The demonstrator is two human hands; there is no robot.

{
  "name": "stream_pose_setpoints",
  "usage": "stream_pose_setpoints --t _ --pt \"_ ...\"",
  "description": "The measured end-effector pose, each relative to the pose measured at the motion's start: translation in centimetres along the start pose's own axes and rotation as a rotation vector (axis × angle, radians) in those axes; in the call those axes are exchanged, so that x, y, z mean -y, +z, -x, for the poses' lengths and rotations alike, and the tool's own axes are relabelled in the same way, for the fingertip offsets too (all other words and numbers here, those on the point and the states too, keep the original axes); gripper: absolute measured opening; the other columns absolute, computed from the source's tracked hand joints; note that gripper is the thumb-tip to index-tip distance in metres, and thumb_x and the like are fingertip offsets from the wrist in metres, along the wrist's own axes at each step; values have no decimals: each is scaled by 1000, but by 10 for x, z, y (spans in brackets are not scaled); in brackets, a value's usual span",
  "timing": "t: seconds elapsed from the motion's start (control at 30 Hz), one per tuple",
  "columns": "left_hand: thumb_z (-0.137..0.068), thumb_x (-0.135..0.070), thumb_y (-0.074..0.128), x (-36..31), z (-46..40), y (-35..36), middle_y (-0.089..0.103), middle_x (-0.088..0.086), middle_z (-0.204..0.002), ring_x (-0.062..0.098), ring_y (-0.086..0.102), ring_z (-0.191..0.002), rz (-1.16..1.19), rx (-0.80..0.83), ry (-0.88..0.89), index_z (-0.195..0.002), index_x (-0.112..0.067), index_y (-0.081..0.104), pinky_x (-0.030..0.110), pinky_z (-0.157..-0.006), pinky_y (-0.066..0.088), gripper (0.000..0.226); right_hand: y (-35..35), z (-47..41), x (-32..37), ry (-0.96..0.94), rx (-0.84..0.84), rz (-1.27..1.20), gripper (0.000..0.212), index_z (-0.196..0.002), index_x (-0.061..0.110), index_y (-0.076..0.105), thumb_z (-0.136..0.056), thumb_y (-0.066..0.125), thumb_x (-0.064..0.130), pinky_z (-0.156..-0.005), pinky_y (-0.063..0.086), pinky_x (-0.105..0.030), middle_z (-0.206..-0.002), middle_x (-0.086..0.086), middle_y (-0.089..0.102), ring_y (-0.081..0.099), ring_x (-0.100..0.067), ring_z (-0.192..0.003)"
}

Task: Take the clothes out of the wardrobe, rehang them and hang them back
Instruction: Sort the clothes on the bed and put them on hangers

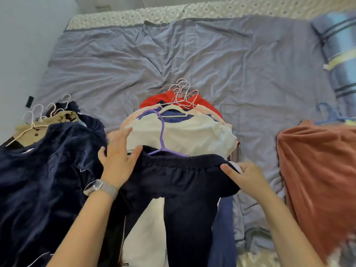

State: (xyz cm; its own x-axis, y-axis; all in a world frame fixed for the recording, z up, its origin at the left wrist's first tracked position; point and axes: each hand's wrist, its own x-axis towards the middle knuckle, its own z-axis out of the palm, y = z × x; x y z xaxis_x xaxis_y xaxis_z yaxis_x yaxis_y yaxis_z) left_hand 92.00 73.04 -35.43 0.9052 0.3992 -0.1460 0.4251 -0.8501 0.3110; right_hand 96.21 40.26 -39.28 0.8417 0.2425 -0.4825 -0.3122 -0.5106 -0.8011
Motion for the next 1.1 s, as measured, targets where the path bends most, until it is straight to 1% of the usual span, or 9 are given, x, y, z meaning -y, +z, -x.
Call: stream_pose_setpoints --t 0.07,0.13,0.23,0.33,0.47,0.7,0.8,0.97,1.1 --pt "-97 -48 36 -10 10 -13 59 -5 -79 20 58 -91 -17 334 40 -78 -19 54 36 -84 33 40 -10 41 1 -33 -2 -33 61 -50 18 20 -83 69 34 -47 13 -26 -48 6 17 18 -11 -47" --pt "-99 -47 28 -23 39 -23 47 5 -60 27 50 -67 106 440 74 -61 -13 37 34 -66 31 52 -16 86 6 -55 -49 -52 61 -50 18 21 -83 72 31 -49 13 -29 -48 5 17 18 -12 -47" --pt "-98 -45 29 -35 106 -51 27 -1 -55 12 27 -52 292 343 161 -61 -16 25 31 -56 21 47 -21 156 15 -68 -167 -77 59 -49 16 26 -80 75 25 -48 16 -27 -48 6 19 20 -10 -46" --pt "-89 -56 39 -31 176 -88 26 1 -56 8 27 -51 318 309 307 -59 -18 30 30 -55 23 50 -20 226 24 -70 -352 -55 42 -53 6 48 -72 79 26 -51 29 -28 -50 -5 37 34 -12 -50" --pt "-85 -50 55 -27 258 -127 35 5 -54 7 31 -49 367 233 341 -63 -4 47 24 -52 24 51 -3 318 38 -148 -625 -101 13 -72 29 65 -71 78 26 -69 44 -21 -80 5 65 60 -12 -80" --pt "-79 -55 60 -16 362 -165 21 -3 -49 13 21 -47 424 56 388 -54 -17 25 31 -52 21 57 31 433 35 -199 -692 120 16 -100 39 57 -85 64 39 -86 29 -22 -105 1 54 44 -24 -112" --pt "-78 -60 58 -23 392 -175 22 -3 -48 12 22 -45 437 46 436 -53 -17 25 31 -52 21 59 28 471 32 -186 -739 178 19 -102 36 58 -87 58 47 -76 23 -12 -106 -1 53 39 -23 -114" --pt "-75 -72 53 -65 416 -183 27 2 -49 15 28 -45 440 81 564 -53 -13 30 34 -51 25 67 9 525 17 -135 -875 94 23 -110 27 61 -88 59 37 -85 23 -21 -109 1 49 32 -16 -110" --pt "-74 -74 51 -110 438 -185 26 -2 -46 16 29 -44 427 63 625 -51 -15 28 34 -50 27 67 -28 554 -2 -147 -924 63 17 -104 35 58 -88 59 40 -88 27 -26 -111 0 54 37 -18 -113"
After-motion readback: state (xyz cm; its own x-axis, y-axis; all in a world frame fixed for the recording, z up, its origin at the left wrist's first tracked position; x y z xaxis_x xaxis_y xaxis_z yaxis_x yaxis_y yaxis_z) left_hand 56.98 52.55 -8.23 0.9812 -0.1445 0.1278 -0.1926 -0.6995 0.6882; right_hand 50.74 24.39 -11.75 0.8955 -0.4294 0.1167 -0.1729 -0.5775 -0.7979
